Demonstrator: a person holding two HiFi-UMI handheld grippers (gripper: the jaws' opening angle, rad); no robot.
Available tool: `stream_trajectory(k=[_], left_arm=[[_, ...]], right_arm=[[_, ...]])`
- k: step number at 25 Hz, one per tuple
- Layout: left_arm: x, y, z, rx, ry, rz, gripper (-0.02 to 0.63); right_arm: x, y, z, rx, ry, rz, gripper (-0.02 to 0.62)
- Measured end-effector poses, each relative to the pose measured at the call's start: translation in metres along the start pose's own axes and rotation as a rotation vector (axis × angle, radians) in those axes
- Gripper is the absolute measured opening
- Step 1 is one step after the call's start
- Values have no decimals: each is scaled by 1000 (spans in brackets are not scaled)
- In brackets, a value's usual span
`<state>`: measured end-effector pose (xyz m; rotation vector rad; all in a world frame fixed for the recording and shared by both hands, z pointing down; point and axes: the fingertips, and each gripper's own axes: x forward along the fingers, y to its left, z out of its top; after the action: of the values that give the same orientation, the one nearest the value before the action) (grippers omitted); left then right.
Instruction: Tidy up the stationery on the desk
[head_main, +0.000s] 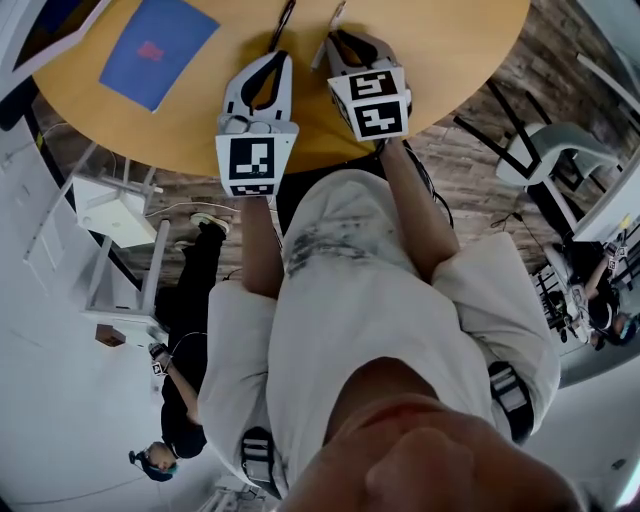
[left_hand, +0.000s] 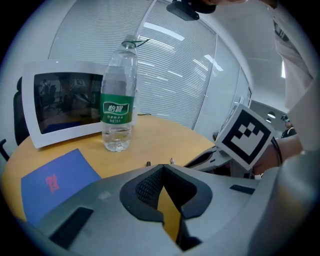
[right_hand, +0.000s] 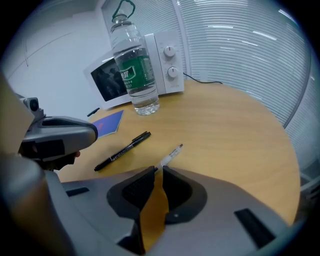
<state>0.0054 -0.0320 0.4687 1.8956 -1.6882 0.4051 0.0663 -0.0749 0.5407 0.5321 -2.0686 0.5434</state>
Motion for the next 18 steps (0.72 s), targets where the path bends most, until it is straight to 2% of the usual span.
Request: stream_trajectory(k=[14, 18], left_arm=[[42, -46, -71, -64, 229, -38, 8], [47, -57, -73, -96, 222, -64, 8]], right_arm=[[-1, -13, -5, -24, -22, 34, 95], [-2, -21, -7, -24, -26, 32, 95]])
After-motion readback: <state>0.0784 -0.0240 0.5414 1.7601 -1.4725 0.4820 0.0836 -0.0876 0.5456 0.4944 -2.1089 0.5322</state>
